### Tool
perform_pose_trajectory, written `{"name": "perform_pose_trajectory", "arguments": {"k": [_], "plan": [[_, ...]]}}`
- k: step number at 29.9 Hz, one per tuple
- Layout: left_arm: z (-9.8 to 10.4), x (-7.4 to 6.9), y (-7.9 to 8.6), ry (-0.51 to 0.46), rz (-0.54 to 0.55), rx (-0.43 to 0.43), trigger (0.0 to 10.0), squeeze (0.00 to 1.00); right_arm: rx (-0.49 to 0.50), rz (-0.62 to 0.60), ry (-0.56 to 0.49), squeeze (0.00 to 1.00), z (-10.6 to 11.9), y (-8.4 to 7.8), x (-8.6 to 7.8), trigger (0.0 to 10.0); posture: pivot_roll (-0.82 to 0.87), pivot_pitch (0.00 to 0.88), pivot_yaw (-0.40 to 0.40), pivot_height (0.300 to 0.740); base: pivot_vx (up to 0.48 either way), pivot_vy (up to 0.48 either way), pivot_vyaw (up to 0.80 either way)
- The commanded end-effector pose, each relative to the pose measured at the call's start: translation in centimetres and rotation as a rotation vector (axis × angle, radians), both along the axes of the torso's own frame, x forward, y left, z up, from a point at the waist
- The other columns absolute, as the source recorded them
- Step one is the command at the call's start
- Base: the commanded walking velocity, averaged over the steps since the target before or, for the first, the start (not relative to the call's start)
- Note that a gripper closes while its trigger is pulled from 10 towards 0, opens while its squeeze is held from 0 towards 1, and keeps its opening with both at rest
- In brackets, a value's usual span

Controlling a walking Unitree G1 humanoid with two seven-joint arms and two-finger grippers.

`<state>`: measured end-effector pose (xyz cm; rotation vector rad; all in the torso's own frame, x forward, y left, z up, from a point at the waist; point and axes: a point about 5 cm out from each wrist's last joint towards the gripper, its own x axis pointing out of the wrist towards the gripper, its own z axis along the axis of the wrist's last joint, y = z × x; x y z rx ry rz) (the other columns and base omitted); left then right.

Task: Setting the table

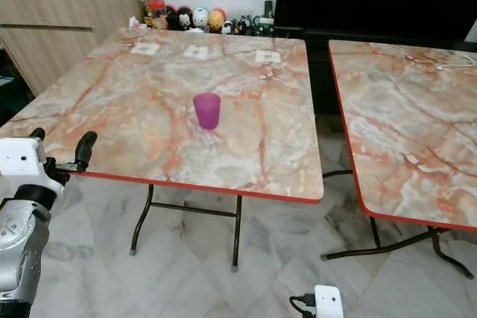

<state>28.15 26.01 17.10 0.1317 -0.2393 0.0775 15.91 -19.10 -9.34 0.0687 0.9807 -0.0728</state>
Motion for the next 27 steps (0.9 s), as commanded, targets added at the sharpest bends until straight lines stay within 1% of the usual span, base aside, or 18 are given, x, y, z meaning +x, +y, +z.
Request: {"name": "perform_pose_trajectory", "arguments": {"k": [1,14,17,22,27], "plan": [[0.26,0.24,-0.10,0.003,-0.014,-0.015,10.0,0.00,-0.002,-0.013,-0.007,0.00,0.13,-0.11,0.28,10.0,0.17,0.045,-0.057,0.740,0.000,0.000,0.00],[0.44,0.31,0.07,0.000,-0.006,-0.031,10.0,0.00,-0.009,-0.007,0.007,0.00,0.08,-0.18,0.21,10.0,0.17,0.043,-0.058,0.740,0.000,0.000,-0.72],[0.46,0.35,0.27,0.009,0.003,-0.048,10.0,0.00,-0.005,-0.005,0.008,0.00,0.08,-0.17,0.22,10.0,0.17,0.044,-0.058,0.740,0.000,0.000,-0.75],[0.59,0.44,0.47,0.003,0.020,-0.054,10.0,0.00,-0.003,-0.005,0.007,0.00,0.08,-0.14,0.24,10.0,0.17,0.044,-0.058,0.740,0.000,0.480,-0.75],[0.68,0.44,0.32,-0.002,0.011,-0.042,10.0,0.00,-0.002,-0.005,0.009,0.00,0.07,-0.13,0.21,10.0,0.17,0.043,-0.058,0.740,0.000,0.000,-0.76]]}}
